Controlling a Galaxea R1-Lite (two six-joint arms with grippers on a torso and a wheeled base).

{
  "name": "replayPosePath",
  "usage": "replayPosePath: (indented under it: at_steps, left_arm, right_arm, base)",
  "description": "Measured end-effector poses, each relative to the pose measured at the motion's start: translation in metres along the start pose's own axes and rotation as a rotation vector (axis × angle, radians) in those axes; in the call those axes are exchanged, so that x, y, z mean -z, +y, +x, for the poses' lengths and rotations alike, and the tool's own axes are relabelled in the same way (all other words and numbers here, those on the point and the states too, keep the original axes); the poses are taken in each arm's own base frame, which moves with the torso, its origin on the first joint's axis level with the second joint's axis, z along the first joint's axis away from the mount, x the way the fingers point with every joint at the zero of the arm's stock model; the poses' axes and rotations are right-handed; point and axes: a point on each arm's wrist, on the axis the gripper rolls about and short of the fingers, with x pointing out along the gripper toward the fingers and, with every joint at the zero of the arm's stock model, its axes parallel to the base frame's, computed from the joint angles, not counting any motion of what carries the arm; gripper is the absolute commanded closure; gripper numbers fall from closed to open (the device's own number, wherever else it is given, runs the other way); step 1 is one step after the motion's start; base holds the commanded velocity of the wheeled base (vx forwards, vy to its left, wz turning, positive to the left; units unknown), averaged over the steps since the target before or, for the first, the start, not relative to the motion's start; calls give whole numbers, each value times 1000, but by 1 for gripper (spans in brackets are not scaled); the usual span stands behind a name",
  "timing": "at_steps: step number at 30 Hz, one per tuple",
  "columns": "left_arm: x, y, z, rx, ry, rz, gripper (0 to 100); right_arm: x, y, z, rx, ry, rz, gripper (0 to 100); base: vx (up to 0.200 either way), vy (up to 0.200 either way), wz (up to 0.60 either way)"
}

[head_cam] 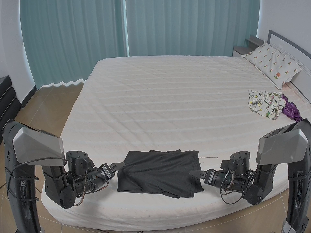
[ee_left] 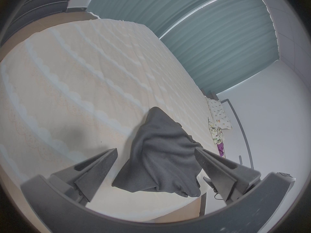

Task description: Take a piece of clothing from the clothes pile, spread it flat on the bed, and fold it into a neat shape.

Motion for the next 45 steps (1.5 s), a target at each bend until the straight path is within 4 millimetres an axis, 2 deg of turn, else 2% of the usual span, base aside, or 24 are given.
replayPosePath:
  at_steps: [4,17,26,33,34,45]
  left_arm:
    - [-3,0,1,4,-9,-2,0]
    - [-6,2,5,5,-23,-14,0]
    - [-11,4,6,2,-40,-20,0]
    - [-11,5,7,-1,-40,-21,0]
    - [-11,6,7,-2,-41,-21,0]
    - [-11,7,8,-10,-42,-23,0]
  right_arm:
    - [8,1,-4,4,27,-98,0]
    - [45,16,-14,-36,117,-201,0]
    - [59,14,-10,0,138,-257,0]
    - [62,12,-4,7,96,-266,0]
    - [62,12,-3,7,98,-265,100]
    - [65,9,-11,38,102,-260,100]
  base:
    - [0,0,0]
    - [0,0,0]
    - [0,0,0]
    - [0,0,0]
    - [0,0,0]
    - [0,0,0]
